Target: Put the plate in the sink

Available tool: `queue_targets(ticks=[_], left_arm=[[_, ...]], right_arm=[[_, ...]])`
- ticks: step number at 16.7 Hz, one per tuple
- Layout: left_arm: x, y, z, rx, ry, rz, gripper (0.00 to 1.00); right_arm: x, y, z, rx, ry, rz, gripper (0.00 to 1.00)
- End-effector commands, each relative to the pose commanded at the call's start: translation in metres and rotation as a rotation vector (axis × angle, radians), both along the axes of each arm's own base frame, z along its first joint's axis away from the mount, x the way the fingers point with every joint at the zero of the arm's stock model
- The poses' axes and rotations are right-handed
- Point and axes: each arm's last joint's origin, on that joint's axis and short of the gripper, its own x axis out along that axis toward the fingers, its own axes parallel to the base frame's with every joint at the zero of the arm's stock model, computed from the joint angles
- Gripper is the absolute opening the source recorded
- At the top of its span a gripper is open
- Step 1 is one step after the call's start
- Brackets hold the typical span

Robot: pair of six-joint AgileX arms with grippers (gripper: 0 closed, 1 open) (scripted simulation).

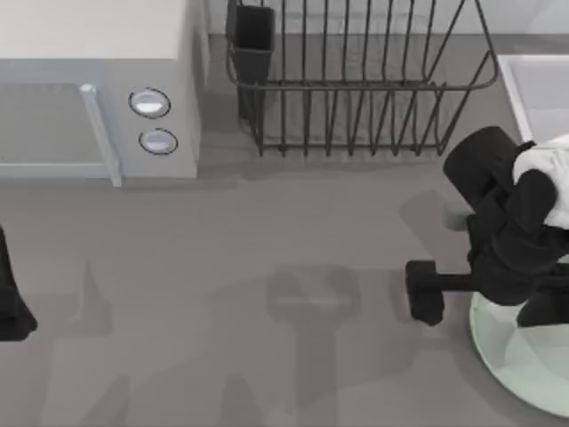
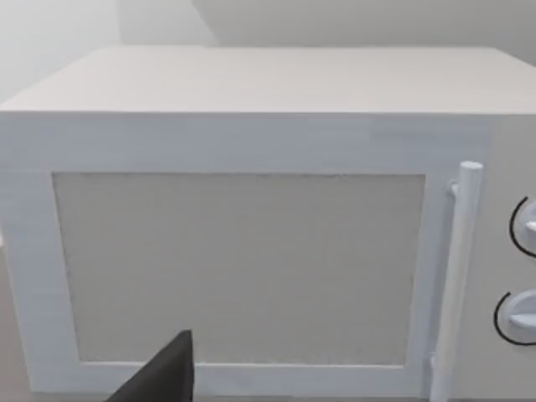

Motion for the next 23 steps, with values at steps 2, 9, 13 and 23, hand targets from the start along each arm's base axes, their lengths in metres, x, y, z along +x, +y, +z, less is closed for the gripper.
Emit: queue_targets(ticks=[2, 9, 13, 23], left_arm=[[0.0000, 0.0000, 0.0000, 0.000, 0.000, 0.000, 1.00], [0.0000, 0.0000, 0.0000, 0.000, 0.000, 0.000, 1.00], [0.0000, 0.0000, 0.0000, 0.000, 0.000, 0.000, 1.00], [0.0000, 0.0000, 0.0000, 0.000, 0.000, 0.000, 1.00]], right_arm=[[-0.0027, -0.0010, -0.0134, -0.005, 0.009, 0.000, 1.00], [-0.0033, -0.0012, -0.0157, -0.006, 0.012, 0.000, 0.77], [-0.0033, -0.0012, -0.0157, -0.006, 0.012, 0.000, 0.47], [-0.0033, -0.0012, -0.0157, -0.006, 0.012, 0.000, 0.00]])
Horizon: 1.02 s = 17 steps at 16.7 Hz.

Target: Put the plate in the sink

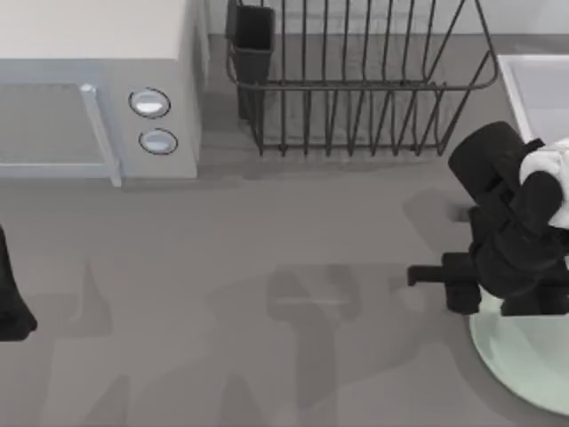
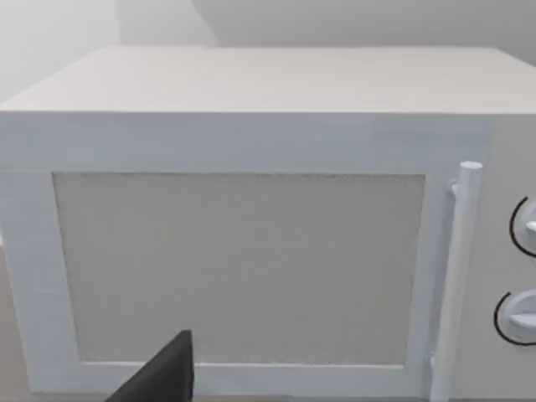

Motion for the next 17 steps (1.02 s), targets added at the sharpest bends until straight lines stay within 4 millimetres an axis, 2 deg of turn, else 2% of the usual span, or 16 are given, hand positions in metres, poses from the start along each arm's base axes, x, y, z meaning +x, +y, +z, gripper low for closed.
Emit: queue_targets(ticks=[4, 5, 8, 10, 13, 17], left_arm=[[0.000, 0.000, 0.000, 0.000, 0.000, 0.000, 1.00], [0.000, 0.000, 0.000, 0.000, 0.000, 0.000, 1.00], [0.000, 0.000, 0.000, 0.000, 0.000, 0.000, 1.00], [0.000, 0.000, 0.000, 0.000, 0.000, 0.000, 1.00], [0.000, 0.000, 0.000, 0.000, 0.000, 0.000, 1.00], [0.000, 0.000, 0.000, 0.000, 0.000, 0.000, 1.00]], right_arm=[[0.000, 0.000, 0.000, 0.000, 0.000, 0.000, 0.00], [0.009, -0.002, 0.029, 0.037, -0.113, -0.013, 0.00], [0.014, 0.000, 0.036, 0.035, -0.109, -0.013, 0.00], [0.022, 0.005, 0.051, 0.033, -0.103, -0.013, 0.00], [0.037, 0.014, 0.096, 0.031, -0.098, -0.013, 0.00], [0.040, 0.015, 0.179, 0.022, -0.081, -0.013, 0.00]])
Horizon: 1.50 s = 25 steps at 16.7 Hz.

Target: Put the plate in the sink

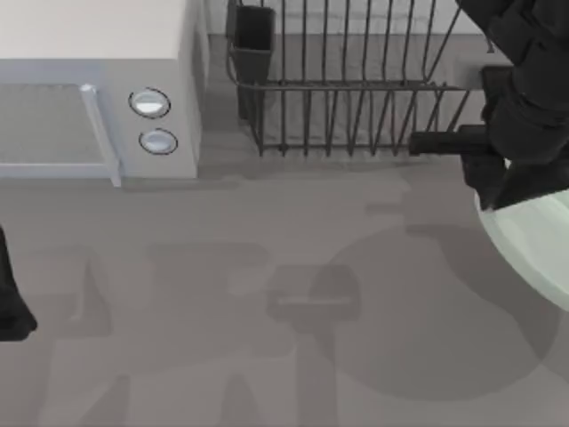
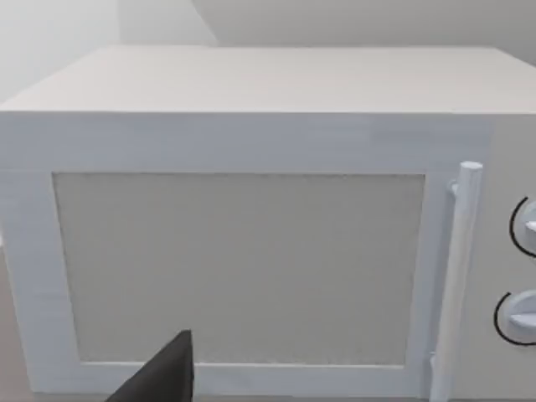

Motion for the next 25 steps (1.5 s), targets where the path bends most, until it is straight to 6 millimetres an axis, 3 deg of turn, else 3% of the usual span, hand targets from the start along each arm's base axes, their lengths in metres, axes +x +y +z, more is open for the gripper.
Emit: queue_targets(ticks=[3, 6, 8, 14, 17, 20, 25], left_arm=[[0.000, 0.000, 0.000, 0.000, 0.000, 0.000, 1.00], [0.000, 0.000, 0.000, 0.000, 0.000, 0.000, 1.00], [0.000, 0.000, 0.000, 0.000, 0.000, 0.000, 1.00], [0.000, 0.000, 0.000, 0.000, 0.000, 0.000, 1.00], [0.000, 0.000, 0.000, 0.000, 0.000, 0.000, 1.00], [0.000, 0.000, 0.000, 0.000, 0.000, 0.000, 1.00], [0.000, 0.000, 0.000, 0.000, 0.000, 0.000, 1.00]], right_arm=[[-0.012, -0.007, 0.057, 0.003, -0.006, 0.000, 0.00], [-0.026, -0.015, 0.092, 0.012, -0.025, 0.000, 0.00], [-0.031, -0.017, 0.101, 0.015, -0.032, 0.001, 0.00], [-0.026, -0.017, 0.099, 0.012, -0.027, 0.004, 0.00], [0.003, -0.024, 0.093, -0.001, -0.010, 0.005, 0.00], [0.057, -0.042, 0.074, -0.015, 0.015, 0.007, 0.00], [0.152, -0.107, 0.003, -0.026, 0.061, 0.011, 0.00]])
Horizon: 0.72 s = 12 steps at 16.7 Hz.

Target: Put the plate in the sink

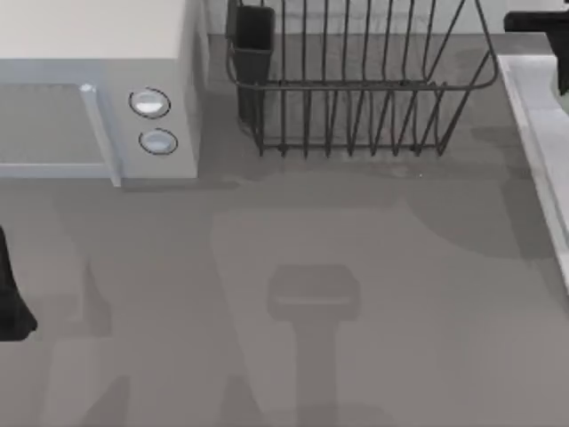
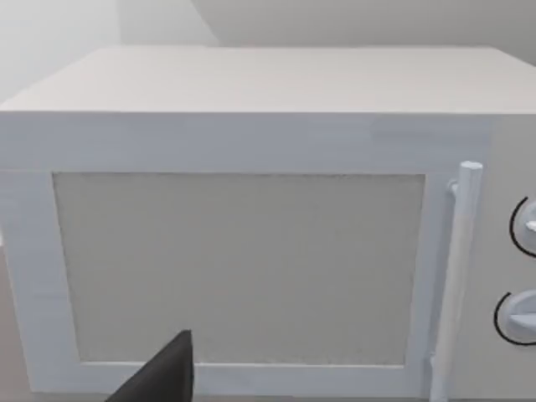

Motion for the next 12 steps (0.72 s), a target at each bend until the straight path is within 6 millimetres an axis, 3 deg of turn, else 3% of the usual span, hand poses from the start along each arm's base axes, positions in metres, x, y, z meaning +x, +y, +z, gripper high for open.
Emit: queue_targets(ticks=[2, 5, 11, 12], left_arm=[[0.000, 0.000, 0.000, 0.000, 0.000, 0.000, 1.00], [0.000, 0.000, 0.000, 0.000, 0.000, 0.000, 1.00], [0.000, 0.000, 0.000, 0.000, 0.000, 0.000, 1.00], [0.000, 0.000, 0.000, 0.000, 0.000, 0.000, 1.00]], right_arm=[[0.021, -0.032, -0.027, 0.001, 0.009, 0.001, 0.00], [0.034, -0.068, -0.053, 0.003, 0.015, 0.001, 0.00], [0.036, -0.076, -0.058, 0.003, 0.016, 0.002, 0.00], [0.036, -0.076, -0.058, 0.003, 0.016, 0.002, 0.08]])
